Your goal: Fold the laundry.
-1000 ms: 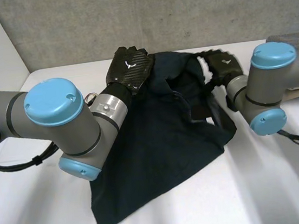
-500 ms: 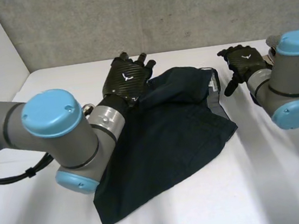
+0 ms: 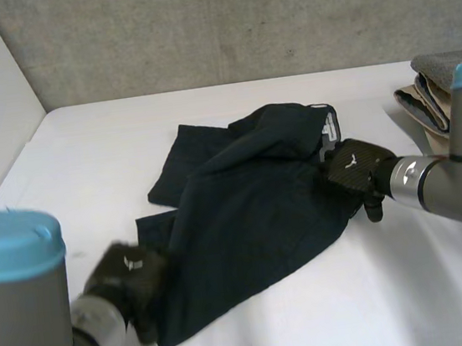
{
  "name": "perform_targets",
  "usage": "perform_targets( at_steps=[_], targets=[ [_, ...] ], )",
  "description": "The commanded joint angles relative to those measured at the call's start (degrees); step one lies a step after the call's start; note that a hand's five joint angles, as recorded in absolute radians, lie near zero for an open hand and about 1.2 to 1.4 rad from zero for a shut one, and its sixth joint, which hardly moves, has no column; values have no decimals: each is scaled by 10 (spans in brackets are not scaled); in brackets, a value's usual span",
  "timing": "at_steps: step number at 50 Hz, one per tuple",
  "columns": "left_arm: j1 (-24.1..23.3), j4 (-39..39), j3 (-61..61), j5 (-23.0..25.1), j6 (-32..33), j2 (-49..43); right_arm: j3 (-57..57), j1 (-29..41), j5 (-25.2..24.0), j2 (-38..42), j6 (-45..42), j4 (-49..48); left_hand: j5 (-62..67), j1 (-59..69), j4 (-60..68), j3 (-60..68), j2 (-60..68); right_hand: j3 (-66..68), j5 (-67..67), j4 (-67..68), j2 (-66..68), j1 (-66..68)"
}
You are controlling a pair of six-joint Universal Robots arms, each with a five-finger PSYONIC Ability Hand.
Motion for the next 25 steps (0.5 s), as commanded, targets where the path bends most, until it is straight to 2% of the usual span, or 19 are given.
perform_targets(
  at_steps=[1,4,7,8,9,14,20,25],
  targets=[
    [-7,60,-48,-4,-25,-15,27,5,-10,35,5,-105,40,44,42,-283,45,43,40,47,53,51],
    [-9,84,-54,-12,-21,-16,29,6,-10,50,6,-121,40,44,42,-283,45,82,78,86,92,90],
    [-15,102,-59,-18,-15,-18,29,6,-11,61,15,-139,40,44,42,-283,45,287,283,291,297,294],
    [-19,107,-61,-20,-13,-22,29,5,-13,64,26,-150,40,44,42,-283,45,499,495,503,509,507],
    [-22,109,-61,-21,-12,-23,30,5,-13,64,35,-157,40,44,42,-283,45,606,602,610,616,614],
    [-34,114,-65,-22,-12,-26,46,6,-11,58,95,-197,47,51,48,-277,51,607,603,611,617,615],
    [-47,142,-70,-26,-9,-33,70,15,-8,26,109,-203,116,120,117,-208,120,607,603,611,617,615],
    [-47,173,-70,-33,13,-52,78,19,-2,14,131,-204,126,130,128,-198,130,607,603,611,617,615]
  ],
)
